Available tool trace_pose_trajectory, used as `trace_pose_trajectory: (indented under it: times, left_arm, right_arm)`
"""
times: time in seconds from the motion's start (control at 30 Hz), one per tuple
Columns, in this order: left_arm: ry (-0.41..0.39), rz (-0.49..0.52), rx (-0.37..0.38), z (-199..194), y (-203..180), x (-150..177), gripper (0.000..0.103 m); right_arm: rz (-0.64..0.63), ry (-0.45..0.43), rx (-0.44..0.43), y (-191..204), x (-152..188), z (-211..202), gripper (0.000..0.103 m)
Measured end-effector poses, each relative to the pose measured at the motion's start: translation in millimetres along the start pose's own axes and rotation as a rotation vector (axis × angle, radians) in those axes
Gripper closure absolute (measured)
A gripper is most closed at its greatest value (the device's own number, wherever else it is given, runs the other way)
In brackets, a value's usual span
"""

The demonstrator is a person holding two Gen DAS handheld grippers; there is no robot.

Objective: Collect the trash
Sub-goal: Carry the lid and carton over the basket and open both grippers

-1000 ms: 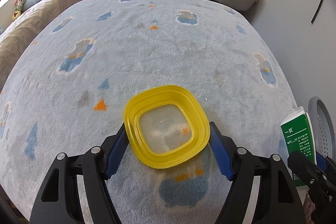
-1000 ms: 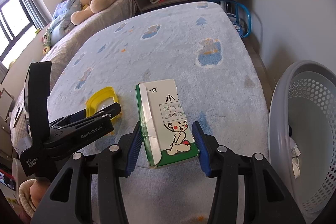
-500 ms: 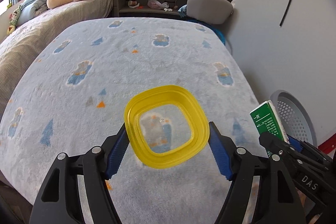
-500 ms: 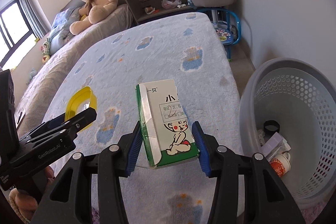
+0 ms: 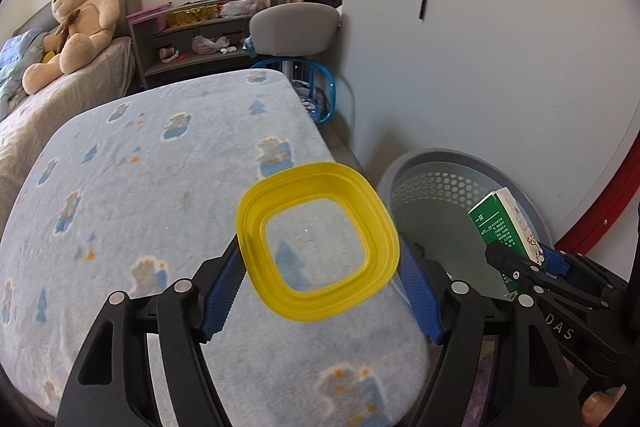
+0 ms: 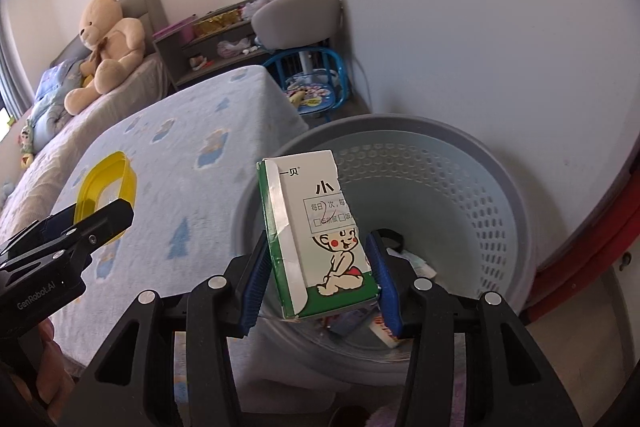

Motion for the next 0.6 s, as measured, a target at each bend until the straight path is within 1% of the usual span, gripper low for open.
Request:
trace_pose_trajectory:
  times: [0.1,0.17,0.33,0.53,0.6]
  left_arm:
    - [0.01,0.033,0.023,10,-22,0,0.032]
    - [0.016,0.053,0.035,15,-35,-1,0.032]
    - [0.021,0.078,0.057,27,-57,-3,0.032]
    - [0.035,0.076,0.069,37,-72,-5,0.032]
    - [0.038,0.078,0.072,38,-76,-6,0.032]
  right_arm:
    - [-0.006,-0.014,0.052,-19,0,-2,0.057]
    - [-0.003,-0.014,0.07,-28,0,-2,0.057]
    - [-0.003,-0.014,0.091,-42,-3,1,0.057]
    - [-0.003,-0.008,0.104,-52,-5,6,0.056]
    - [0.002,-0.004,0.109,-56,-5,6,0.054]
Point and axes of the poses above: each gripper's, at about its wrist camera, not at the fingertips, and z roughly the way its jaws point, y to its left, x to its underside, the point moved 1 cm from there along z, roughly the way its jaws point, and after that the axes turned 15 degrees about -y, right-handed, at the moved point
